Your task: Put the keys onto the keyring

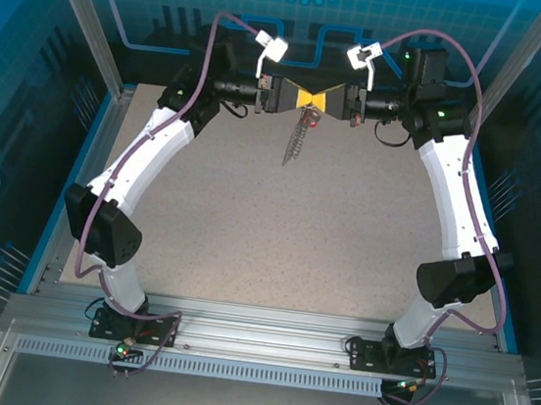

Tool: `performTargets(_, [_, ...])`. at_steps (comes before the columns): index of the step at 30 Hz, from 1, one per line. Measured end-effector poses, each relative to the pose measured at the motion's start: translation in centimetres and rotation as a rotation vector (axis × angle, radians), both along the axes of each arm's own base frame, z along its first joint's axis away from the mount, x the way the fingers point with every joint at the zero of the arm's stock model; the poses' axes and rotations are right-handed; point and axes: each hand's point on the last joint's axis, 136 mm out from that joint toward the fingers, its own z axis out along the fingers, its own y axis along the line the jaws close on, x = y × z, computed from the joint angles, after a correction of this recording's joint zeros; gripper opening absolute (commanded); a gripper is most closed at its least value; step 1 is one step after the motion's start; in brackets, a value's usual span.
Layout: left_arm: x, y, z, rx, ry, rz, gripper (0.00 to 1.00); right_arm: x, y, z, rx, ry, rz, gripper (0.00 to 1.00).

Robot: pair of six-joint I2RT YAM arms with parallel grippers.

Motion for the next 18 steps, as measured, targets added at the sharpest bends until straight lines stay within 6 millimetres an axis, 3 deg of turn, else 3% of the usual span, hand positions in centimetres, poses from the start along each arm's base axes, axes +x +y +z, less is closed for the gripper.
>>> performTargets(5, [0.1,0.0,0.4,-0.014,-0.001,-0.002,0.00,0.2,0.0,0.3,0.009,-0.002,-0.006,0.00])
performTargets(11, [0.7,-0.1,0.4,-0.060,-0.011,0.033,0.00,0.9,-0.9,0.4,0.027,0.023,-0.077,0.33])
performTargets(14, [1.2,-0.1,0.3,-0.091,0.010,0.049,0.00,1.4,-2.9,0.4,0.047,0.036,-0.162,0.46])
performTargets(18, [1.2,0.1,1.6,-0.139,0.010,0.056,0.00,1.6,-6.2,0.8,0.079,0.026,-0.301,0.53])
